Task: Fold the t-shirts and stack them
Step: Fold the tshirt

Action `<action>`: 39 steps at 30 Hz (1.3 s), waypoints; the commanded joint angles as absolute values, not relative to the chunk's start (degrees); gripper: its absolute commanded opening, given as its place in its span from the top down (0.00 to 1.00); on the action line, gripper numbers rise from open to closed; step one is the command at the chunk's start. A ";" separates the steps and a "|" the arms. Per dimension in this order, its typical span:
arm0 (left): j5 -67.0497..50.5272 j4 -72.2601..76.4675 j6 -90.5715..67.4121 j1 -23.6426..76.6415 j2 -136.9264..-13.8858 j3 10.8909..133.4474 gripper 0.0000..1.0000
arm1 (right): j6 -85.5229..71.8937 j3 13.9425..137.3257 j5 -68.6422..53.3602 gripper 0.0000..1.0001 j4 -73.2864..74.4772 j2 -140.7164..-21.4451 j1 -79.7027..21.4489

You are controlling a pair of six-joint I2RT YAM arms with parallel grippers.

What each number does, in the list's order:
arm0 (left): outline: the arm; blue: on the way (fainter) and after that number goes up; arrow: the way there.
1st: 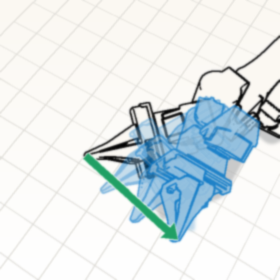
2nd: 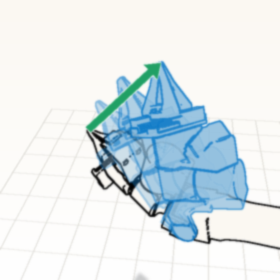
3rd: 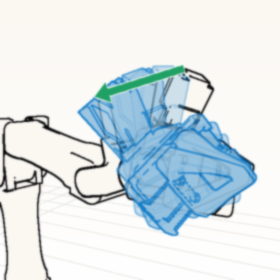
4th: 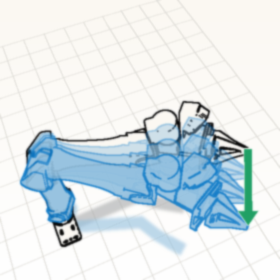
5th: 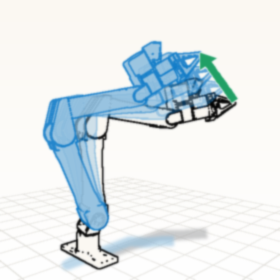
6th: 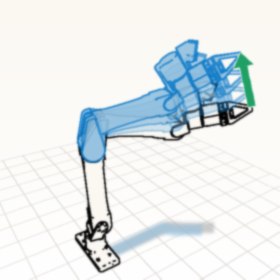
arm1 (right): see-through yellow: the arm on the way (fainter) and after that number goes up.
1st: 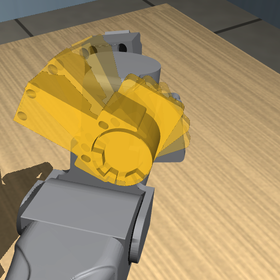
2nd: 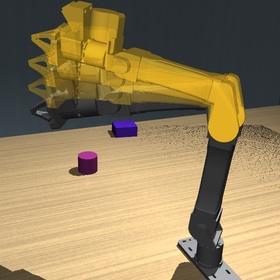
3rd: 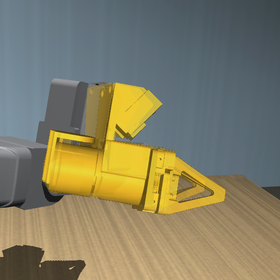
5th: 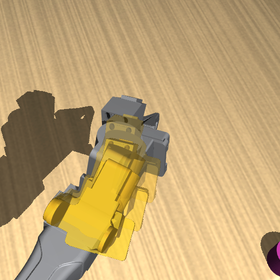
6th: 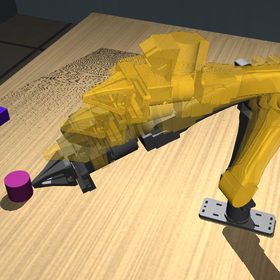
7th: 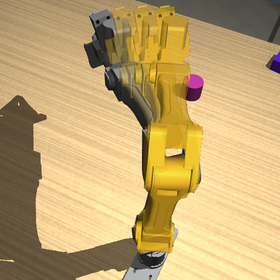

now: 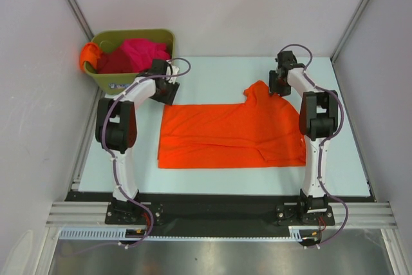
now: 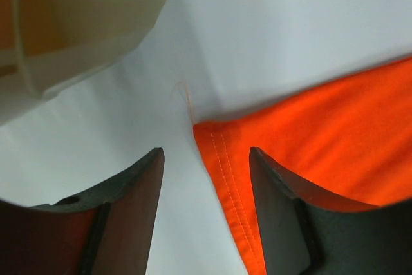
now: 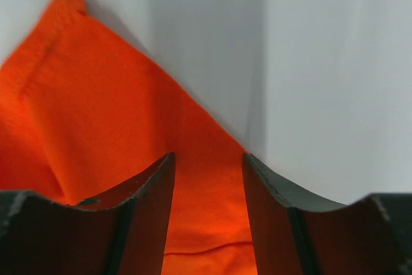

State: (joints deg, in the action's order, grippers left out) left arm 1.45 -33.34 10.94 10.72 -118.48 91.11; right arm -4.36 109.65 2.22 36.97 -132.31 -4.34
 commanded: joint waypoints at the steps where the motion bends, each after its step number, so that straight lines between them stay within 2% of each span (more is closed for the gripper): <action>1: 0.44 -34.80 10.28 10.63 -120.93 94.48 0.39 | -2.73 112.94 2.90 0.47 40.08 -133.77 -4.13; 7: -1.66 -36.65 10.28 10.46 -124.98 97.47 0.40 | -0.18 112.15 3.16 0.46 41.39 -135.70 -6.50; 12: -1.58 -39.55 10.90 10.37 -126.91 96.95 0.44 | -0.35 111.01 3.69 0.48 42.28 -135.44 -6.94; 15: -0.88 -39.03 11.69 10.37 -127.00 96.42 0.50 | -0.61 109.87 4.39 0.64 41.22 -134.56 -7.03; 16: -0.53 -39.02 11.95 10.28 -127.18 96.68 0.51 | -0.79 109.86 4.92 0.75 41.13 -134.21 -7.03; 19: -0.61 -40.59 12.30 10.28 -128.05 98.34 0.60 | -1.05 109.86 4.83 0.88 41.31 -132.99 -7.03; 21: -0.97 -41.83 12.57 10.28 -128.76 99.49 0.60 | -1.14 109.69 4.92 0.92 41.39 -131.93 -7.12; 23: -1.67 -44.11 12.74 10.28 -128.76 99.84 0.55 | -0.97 108.99 4.83 1.00 41.22 -129.92 -7.12; 25: -2.81 -44.65 12.66 10.20 -127.80 98.62 0.48 | -1.05 107.76 4.83 1.00 41.05 -128.59 -7.12; 29: -4.57 -44.39 11.61 9.67 -123.94 96.59 0.42 | -1.75 104.78 4.83 1.00 40.08 -124.37 -7.21; 35: -1.94 -34.20 10.37 9.67 -118.30 90.27 0.37 | -3.43 97.75 2.90 1.00 36.04 -117.95 -7.03; 39: -0.70 -38.66 9.76 9.67 -124.00 96.75 0.37 | -4.04 95.81 2.11 1.00 34.98 -116.63 -7.03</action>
